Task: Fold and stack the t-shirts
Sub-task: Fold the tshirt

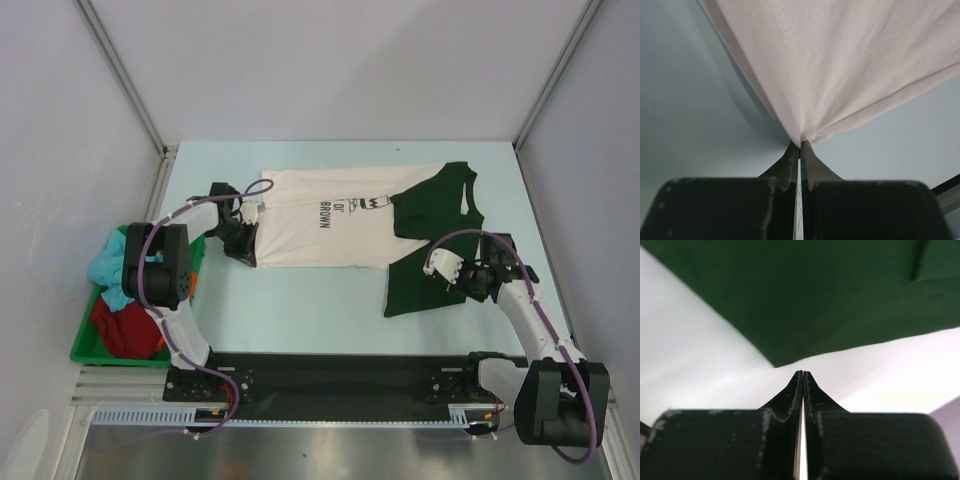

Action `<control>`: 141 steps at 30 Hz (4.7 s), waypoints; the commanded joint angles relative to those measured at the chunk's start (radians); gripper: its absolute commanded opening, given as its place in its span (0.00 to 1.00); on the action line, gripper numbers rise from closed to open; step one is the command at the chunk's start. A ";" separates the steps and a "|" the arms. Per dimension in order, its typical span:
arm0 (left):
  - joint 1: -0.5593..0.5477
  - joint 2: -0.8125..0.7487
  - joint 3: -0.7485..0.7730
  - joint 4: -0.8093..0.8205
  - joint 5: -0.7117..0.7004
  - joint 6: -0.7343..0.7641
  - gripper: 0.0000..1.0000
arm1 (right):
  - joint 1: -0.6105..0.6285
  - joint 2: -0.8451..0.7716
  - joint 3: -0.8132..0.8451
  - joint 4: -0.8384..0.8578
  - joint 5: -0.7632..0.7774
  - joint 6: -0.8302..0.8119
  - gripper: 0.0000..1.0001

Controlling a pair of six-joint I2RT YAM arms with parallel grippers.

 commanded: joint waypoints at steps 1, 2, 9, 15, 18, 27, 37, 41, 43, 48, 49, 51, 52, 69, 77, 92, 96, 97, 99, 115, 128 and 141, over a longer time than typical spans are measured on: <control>-0.014 0.039 0.014 -0.010 -0.042 0.033 0.01 | -0.002 0.034 0.105 -0.007 -0.006 0.013 0.13; -0.015 0.045 0.016 -0.011 -0.042 0.032 0.02 | -0.007 0.063 0.117 -0.049 -0.022 0.018 0.34; -0.020 0.053 0.019 -0.011 -0.041 0.032 0.03 | 0.024 0.114 0.133 -0.177 -0.132 -0.036 0.57; -0.021 0.039 0.002 -0.005 -0.052 0.036 0.02 | 0.126 0.092 0.118 -0.166 -0.183 -0.046 0.55; -0.021 0.035 -0.004 -0.005 -0.056 0.038 0.02 | 0.163 0.102 0.108 -0.165 -0.180 -0.045 0.54; -0.021 0.025 -0.012 -0.002 -0.065 0.039 0.02 | 0.211 0.114 0.079 -0.153 -0.183 -0.028 0.52; -0.021 0.027 -0.015 -0.005 -0.065 0.039 0.02 | 0.277 0.141 0.015 0.005 -0.115 0.035 0.54; -0.021 0.025 -0.019 -0.002 -0.068 0.039 0.02 | 0.291 0.129 -0.019 0.048 -0.091 0.020 0.50; -0.021 0.025 -0.022 -0.001 -0.070 0.039 0.02 | 0.292 0.128 -0.023 0.070 -0.069 0.029 0.43; -0.021 0.044 -0.016 0.003 -0.067 0.039 0.02 | 0.292 0.088 -0.045 0.140 -0.026 0.065 0.23; -0.021 0.050 -0.010 0.000 -0.065 0.039 0.02 | 0.292 0.083 -0.047 0.154 -0.022 0.070 0.21; -0.021 0.058 -0.001 -0.005 -0.062 0.038 0.02 | 0.292 0.069 -0.042 0.156 -0.020 0.075 0.16; -0.021 0.062 0.005 -0.005 -0.062 0.038 0.02 | 0.292 0.066 -0.040 0.153 -0.020 0.079 0.15; -0.032 0.093 0.036 -0.010 -0.047 0.035 0.02 | 0.285 0.223 0.153 0.287 -0.010 0.177 0.01; -0.044 0.105 0.047 -0.008 -0.048 0.035 0.02 | 0.248 0.356 0.303 0.493 0.155 0.355 0.42; -0.064 0.102 0.031 -0.007 -0.056 0.036 0.02 | 0.171 0.111 0.151 -0.033 -0.183 0.107 0.42; -0.069 0.093 0.018 -0.004 -0.065 0.041 0.02 | 0.169 0.189 0.168 -0.021 -0.189 0.099 0.45; -0.069 0.091 0.016 -0.004 -0.067 0.039 0.02 | 0.171 0.203 0.176 -0.013 -0.187 0.101 0.45; -0.070 0.090 0.015 -0.004 -0.070 0.042 0.02 | 0.169 0.232 0.179 0.004 -0.178 0.093 0.45; -0.073 0.113 0.025 -0.005 -0.073 0.042 0.02 | 0.171 0.284 0.188 0.087 -0.154 0.082 0.45; -0.077 0.125 0.038 -0.013 -0.078 0.042 0.02 | 0.169 0.339 0.199 0.133 -0.132 0.084 0.40; -0.081 0.039 0.018 -0.027 -0.098 0.087 0.00 | 0.143 0.209 0.297 0.087 -0.094 0.177 0.00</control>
